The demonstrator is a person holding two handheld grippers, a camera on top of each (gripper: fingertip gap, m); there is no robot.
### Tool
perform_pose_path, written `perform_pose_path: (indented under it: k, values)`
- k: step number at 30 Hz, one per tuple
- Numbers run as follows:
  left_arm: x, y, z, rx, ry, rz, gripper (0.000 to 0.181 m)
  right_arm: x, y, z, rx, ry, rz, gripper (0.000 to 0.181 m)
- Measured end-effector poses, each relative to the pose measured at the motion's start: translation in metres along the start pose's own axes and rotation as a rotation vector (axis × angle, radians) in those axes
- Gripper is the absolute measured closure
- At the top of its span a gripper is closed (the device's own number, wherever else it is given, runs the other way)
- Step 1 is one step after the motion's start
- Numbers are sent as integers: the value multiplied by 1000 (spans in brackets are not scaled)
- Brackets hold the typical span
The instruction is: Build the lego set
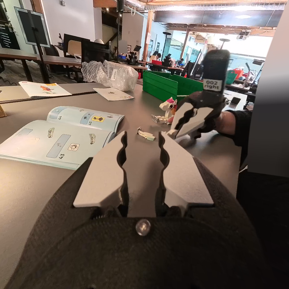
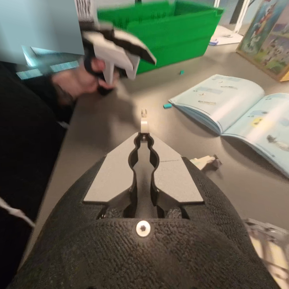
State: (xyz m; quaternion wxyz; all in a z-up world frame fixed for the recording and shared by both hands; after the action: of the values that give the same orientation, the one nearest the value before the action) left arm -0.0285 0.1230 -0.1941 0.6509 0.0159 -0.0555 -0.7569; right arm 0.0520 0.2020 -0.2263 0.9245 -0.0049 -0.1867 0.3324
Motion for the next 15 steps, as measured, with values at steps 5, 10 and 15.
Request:
perform_pose_path:
  k: [5,10,15]
  values:
    - [2,-1,2,9,19,2,140,3,-7,6,-348,90,222,176]
    - [3,-2,3,13,28,6,140,4,-7,6,-351,94,233,176]
    - [3,-1,2,6,21,1,140,4,-4,-16,-85,-116,107,175]
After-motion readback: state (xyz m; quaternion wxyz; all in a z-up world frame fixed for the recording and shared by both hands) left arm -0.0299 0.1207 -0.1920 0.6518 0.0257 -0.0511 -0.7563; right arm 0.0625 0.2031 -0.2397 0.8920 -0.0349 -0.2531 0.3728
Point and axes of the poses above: each gripper's, where its closed fingertips meet, x back along the fingers, z out of its top, y = z × x across the jaws, the point moved 2 cm from there along x, back along the fingers, and after that the axes turned 3 degrees about -x, right-handed, at the moved point
